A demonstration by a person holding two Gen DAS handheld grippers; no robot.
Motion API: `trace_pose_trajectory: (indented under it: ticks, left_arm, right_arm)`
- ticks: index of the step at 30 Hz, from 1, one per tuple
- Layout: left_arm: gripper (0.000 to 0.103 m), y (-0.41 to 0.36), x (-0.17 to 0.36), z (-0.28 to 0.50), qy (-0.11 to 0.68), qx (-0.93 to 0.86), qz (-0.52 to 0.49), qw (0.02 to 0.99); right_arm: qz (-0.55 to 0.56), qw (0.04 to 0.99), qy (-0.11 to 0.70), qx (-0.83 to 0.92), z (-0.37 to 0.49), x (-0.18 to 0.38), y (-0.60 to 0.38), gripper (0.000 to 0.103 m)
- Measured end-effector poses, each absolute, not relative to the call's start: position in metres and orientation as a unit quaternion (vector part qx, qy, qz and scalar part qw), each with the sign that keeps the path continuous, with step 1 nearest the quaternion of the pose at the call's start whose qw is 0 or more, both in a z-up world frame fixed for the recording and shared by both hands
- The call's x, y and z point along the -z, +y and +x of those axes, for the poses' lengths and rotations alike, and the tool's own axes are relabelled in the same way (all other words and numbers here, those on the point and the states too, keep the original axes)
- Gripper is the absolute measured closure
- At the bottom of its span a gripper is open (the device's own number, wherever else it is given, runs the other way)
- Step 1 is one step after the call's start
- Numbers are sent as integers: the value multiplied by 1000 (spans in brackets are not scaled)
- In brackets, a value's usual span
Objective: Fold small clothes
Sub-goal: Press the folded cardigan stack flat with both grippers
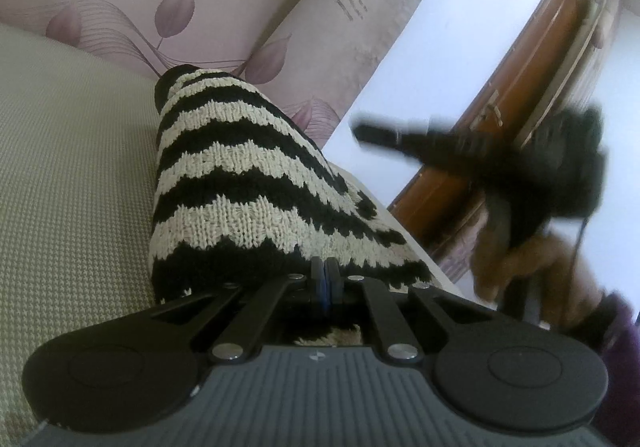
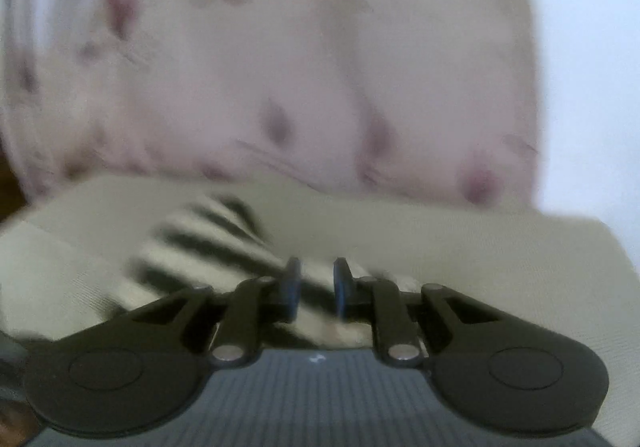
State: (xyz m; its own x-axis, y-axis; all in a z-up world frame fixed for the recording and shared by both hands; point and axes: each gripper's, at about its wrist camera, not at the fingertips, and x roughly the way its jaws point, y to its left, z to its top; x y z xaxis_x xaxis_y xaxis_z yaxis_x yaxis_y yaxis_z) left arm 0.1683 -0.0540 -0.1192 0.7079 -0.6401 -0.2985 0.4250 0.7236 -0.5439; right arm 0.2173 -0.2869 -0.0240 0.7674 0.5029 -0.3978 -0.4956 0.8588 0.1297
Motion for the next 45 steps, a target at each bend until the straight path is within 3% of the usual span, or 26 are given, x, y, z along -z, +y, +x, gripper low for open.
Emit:
trace_pose_trajectory:
  ticks: [5, 10, 13, 19, 22, 26, 31, 35, 39, 43, 45]
  left_arm:
    - [92, -54, 120, 167, 239, 297, -225, 897]
    - [92, -50, 120, 165, 231, 291, -234, 898]
    - [92, -50, 121, 165, 232, 293, -237, 897]
    - [92, -51, 120, 167, 235, 297, -234, 896]
    - [92, -51, 119, 167, 235, 297, -234, 896]
    - [92, -52, 119, 167, 235, 298, -230, 896]
    - [92, -53, 118, 167, 234, 295, -227, 898]
    - [92, -53, 118, 166, 234, 295, -227, 898]
    - [92, -52, 118, 165, 233, 295, -225, 899]
    - [92, -53, 117, 165, 234, 295, -221, 900]
    - [92, -55, 117, 164, 234, 293, -215, 902]
  right_arm:
    - [-6, 893, 226, -389, 238, 10, -232, 86]
    - [-80, 866, 304, -390, 279, 63, -193, 88]
    - [-72, 863, 312, -391, 283, 58, -190, 87]
    - [22, 873, 289, -393, 280, 35, -231, 85]
    - [15, 894, 267, -360, 268, 25, -252, 85]
    - [-36, 897, 309, -314, 269, 65, -267, 86]
    - [40, 899, 296, -321, 265, 62, -291, 83]
    - [125, 914, 231, -309, 220, 46, -336, 82]
    - [84, 927, 208, -301, 154, 52, -354, 82]
    - [12, 933, 241, -267, 124, 88, -338, 83]
    - [53, 937, 236, -254, 119, 109, -349, 83]
